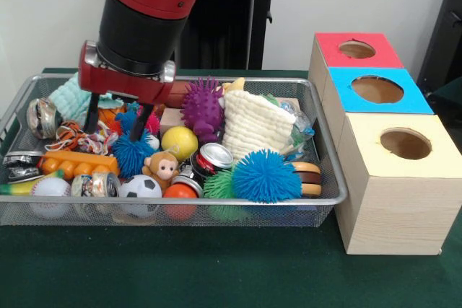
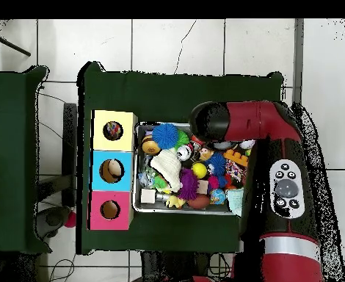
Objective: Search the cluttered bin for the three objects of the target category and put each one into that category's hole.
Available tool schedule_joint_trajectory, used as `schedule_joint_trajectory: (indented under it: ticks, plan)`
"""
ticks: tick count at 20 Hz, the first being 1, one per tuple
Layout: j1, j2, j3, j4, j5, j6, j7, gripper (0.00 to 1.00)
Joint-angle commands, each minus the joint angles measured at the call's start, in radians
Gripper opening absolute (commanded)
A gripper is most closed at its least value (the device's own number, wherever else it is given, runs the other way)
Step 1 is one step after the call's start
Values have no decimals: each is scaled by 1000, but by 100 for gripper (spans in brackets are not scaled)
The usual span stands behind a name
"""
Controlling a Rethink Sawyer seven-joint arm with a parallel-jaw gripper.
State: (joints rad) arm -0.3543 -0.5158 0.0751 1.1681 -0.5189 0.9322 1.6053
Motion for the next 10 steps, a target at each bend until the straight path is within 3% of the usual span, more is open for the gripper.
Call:
schedule_joint_trajectory:
  ticks: [1, 6, 10]
  plan:
    - [-40, 1, 86, 76, -79, 30, -333, 100]
    - [-61, 18, 97, 74, -100, 6, -350, 100]
    - [-78, 50, 94, 71, -85, -7, -277, 100]
